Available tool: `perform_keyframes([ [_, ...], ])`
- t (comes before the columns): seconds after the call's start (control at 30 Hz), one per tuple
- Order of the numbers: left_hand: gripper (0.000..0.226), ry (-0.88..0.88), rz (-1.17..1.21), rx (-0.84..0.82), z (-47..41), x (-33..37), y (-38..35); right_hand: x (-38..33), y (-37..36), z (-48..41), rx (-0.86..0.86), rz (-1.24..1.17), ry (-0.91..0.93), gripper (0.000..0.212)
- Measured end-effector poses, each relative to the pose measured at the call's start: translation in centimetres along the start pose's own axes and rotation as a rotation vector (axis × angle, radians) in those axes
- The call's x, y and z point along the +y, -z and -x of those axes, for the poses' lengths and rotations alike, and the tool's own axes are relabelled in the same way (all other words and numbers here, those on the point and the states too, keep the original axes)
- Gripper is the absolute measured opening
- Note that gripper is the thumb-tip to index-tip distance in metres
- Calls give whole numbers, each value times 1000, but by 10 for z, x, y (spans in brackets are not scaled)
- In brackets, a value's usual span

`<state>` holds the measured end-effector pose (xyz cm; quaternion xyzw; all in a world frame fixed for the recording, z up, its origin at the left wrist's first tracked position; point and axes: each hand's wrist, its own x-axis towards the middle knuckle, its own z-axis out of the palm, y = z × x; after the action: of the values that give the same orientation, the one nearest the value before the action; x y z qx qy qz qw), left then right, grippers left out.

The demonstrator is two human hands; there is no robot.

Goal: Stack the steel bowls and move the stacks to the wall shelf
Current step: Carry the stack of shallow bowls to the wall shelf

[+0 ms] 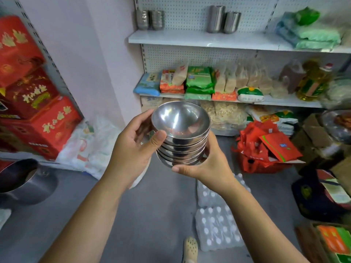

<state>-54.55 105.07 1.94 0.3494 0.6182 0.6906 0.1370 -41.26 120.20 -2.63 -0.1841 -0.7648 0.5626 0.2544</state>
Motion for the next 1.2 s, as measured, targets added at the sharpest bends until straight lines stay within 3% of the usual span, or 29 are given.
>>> perform_keyframes([
  [0.3,64,31,17,70,-156,-42,-30,32,46,-177,-92,-20,60,111],
  [0.5,64,52,15,109,-245,-77,-24,60,42,-281,-134,-14,51,121],
  [0.63,66,53,-13,103,-321,-101,-12,72,36,-357,-115,-23,54,115],
  [0.83,81,52,-38,47,-465,-121,18,72,23,-490,-21,-27,68,123],
  [1.0,63,40,-63,-37,-571,-135,31,83,19,-582,49,-37,75,114],
  [1.2,67,51,-118,-83,-654,-164,23,104,30,-659,88,-18,67,108],
])
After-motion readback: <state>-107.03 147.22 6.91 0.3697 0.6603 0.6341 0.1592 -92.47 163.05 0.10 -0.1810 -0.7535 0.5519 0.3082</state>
